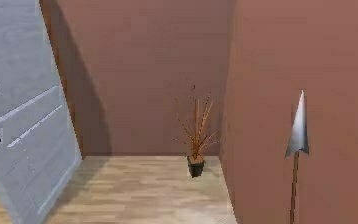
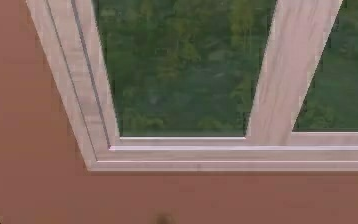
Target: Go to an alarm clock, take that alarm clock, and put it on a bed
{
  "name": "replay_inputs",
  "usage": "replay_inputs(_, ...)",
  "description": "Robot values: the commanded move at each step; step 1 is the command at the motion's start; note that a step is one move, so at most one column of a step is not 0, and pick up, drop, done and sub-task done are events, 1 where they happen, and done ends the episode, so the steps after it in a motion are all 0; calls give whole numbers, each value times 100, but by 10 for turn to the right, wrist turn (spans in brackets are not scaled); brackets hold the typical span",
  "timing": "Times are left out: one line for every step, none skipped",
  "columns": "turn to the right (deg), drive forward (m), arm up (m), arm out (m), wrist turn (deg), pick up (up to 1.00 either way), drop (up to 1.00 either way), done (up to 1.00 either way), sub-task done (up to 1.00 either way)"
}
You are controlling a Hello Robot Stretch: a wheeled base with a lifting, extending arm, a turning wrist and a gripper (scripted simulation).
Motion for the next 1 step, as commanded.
replay_inputs(-450, 0, 0, 0, 0, 0, 0, 0, 0)
